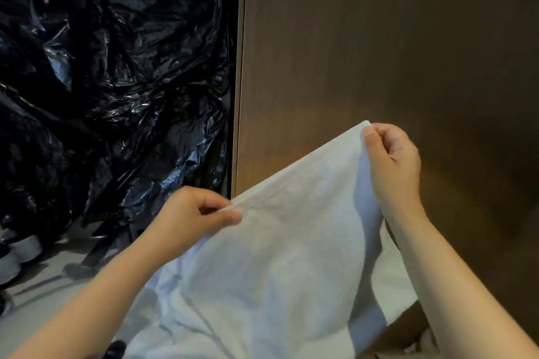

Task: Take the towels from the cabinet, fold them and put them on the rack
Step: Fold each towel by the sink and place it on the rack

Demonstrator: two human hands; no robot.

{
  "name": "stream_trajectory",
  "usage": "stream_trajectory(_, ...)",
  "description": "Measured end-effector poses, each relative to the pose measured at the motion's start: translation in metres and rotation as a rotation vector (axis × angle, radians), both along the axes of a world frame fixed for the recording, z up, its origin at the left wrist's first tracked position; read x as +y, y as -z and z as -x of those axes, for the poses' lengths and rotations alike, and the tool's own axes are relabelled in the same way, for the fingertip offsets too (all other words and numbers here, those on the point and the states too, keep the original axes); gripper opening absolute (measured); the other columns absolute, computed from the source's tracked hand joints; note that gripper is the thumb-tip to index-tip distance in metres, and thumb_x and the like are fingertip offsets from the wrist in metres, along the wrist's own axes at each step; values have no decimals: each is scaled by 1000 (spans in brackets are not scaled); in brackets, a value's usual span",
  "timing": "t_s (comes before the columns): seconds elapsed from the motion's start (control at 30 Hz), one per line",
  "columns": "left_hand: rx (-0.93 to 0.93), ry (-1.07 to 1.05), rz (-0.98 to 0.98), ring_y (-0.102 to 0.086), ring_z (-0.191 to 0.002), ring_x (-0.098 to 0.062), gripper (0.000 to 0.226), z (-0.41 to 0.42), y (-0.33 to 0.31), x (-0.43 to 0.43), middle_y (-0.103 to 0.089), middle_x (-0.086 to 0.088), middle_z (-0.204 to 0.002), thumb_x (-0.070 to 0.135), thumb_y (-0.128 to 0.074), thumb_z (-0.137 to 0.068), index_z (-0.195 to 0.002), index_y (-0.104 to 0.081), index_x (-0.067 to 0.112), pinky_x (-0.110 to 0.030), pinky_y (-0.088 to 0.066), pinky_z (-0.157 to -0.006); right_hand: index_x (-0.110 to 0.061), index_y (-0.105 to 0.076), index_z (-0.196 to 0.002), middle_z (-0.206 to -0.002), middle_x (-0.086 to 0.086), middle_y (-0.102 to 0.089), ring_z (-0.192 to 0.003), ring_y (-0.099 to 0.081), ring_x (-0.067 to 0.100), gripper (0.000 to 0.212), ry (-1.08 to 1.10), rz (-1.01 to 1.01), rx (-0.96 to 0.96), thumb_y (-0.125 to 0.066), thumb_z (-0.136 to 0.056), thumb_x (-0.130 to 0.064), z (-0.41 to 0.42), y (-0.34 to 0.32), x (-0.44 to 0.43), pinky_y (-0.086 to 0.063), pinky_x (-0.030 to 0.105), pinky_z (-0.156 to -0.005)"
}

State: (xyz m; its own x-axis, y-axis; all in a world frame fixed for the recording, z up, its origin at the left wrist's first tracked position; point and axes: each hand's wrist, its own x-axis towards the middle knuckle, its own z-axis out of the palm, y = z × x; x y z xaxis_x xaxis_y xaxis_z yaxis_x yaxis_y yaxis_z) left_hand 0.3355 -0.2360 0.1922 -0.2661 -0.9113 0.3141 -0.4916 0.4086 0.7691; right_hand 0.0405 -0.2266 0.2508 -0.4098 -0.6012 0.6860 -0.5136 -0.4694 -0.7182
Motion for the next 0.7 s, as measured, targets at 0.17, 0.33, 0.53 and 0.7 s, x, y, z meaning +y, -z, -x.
stream_trajectory(0.17,-148,72,-107,-52,-50,0,11,1,39,3,-69,5,-64,34,-79,-77,-68,-75,39,-16,-41,-51,-27,-62,-99,-89,-17,-62,-84,-57,-9,13,10,-65,22,-51,-100,-34,7,17,1,-45,1,-65)
stream_trajectory(0.33,-189,4,-96,-50,-49,-4,17,-11,54,-12,-64,6,-60,43,-80,-73,-58,-72,40,-16,-38,-50,-23,-62,-101,-89,-16,-61,-82,-56,-11,16,46,-81,10,-51,-101,-34,16,28,-1,-43,0,-64)
stream_trajectory(0.53,-235,-94,-75,-59,-59,-10,29,-18,73,-20,-68,2,-69,52,-77,-70,-64,-75,24,-32,-51,-61,-22,-62,-102,-89,-16,-61,-81,-56,-13,16,71,-98,-7,-51,-101,-33,25,38,-3,-42,-1,-64)
stream_trajectory(0.7,-245,-145,-95,-50,-54,-14,36,-31,88,-26,-66,-11,-71,48,-76,-74,-67,-73,12,-35,-46,-57,-22,-62,-102,-90,-16,-61,-83,-56,-12,16,77,-112,-3,-51,-100,-34,28,44,-5,-42,-2,-65)
